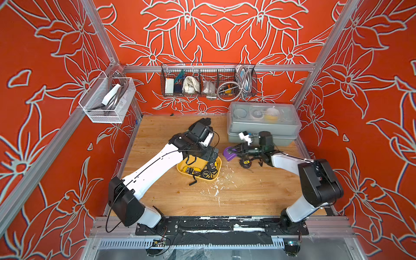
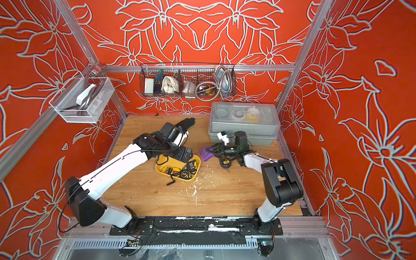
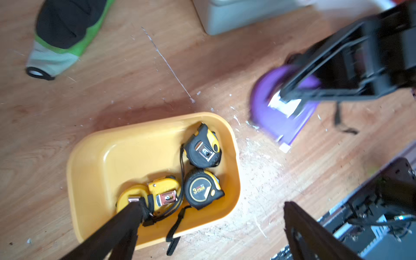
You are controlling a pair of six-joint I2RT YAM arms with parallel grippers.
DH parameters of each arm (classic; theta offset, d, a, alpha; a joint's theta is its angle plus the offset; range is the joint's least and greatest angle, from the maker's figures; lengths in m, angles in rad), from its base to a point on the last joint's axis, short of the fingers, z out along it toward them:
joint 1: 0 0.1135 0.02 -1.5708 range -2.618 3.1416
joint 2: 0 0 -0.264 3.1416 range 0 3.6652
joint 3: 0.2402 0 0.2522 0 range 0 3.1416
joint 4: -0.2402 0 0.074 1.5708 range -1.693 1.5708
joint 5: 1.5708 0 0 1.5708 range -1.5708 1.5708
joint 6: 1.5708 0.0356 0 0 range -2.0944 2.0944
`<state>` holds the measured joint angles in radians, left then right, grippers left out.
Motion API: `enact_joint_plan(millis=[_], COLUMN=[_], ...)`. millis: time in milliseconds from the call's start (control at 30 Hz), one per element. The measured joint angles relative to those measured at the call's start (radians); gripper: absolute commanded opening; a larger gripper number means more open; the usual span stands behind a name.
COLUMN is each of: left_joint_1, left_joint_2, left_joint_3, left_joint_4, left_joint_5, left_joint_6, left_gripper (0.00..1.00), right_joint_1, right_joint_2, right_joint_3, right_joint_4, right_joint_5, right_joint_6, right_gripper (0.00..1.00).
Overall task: Take the tape measure out of the storage box
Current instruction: Place the tape measure at the center of the board.
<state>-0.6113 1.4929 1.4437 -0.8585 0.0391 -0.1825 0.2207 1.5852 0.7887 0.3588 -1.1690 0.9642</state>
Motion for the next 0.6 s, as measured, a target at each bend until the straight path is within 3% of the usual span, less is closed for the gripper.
enact_joint_plan(millis=[200, 333, 600], left_joint_1=[0.004, 0.004, 0.004], left_joint_2=[0.209, 0.328, 0.398], left_joint_3=[0.061, 0.07, 0.092], left_joint_4=[-0.039, -0.062, -0.08], left_joint_5=[-0.005, -0.005, 0.0], left_joint_6=[0.006, 0.013, 0.023], left_gripper=[1.0, 1.0, 1.0], right_joint_1=[-0.216, -0.347, -0.442], right_joint_2=[-0.233, -0.294, -0.383], right_joint_3=[-0.138, -0.247, -0.375], right_joint_4=[-0.155, -0.288, -0.476], right_joint_5=[0.032, 0.084, 0.211], right_joint_6=[-0.099, -0.177, -0.28], right_gripper=[0.12, 0.12, 0.16])
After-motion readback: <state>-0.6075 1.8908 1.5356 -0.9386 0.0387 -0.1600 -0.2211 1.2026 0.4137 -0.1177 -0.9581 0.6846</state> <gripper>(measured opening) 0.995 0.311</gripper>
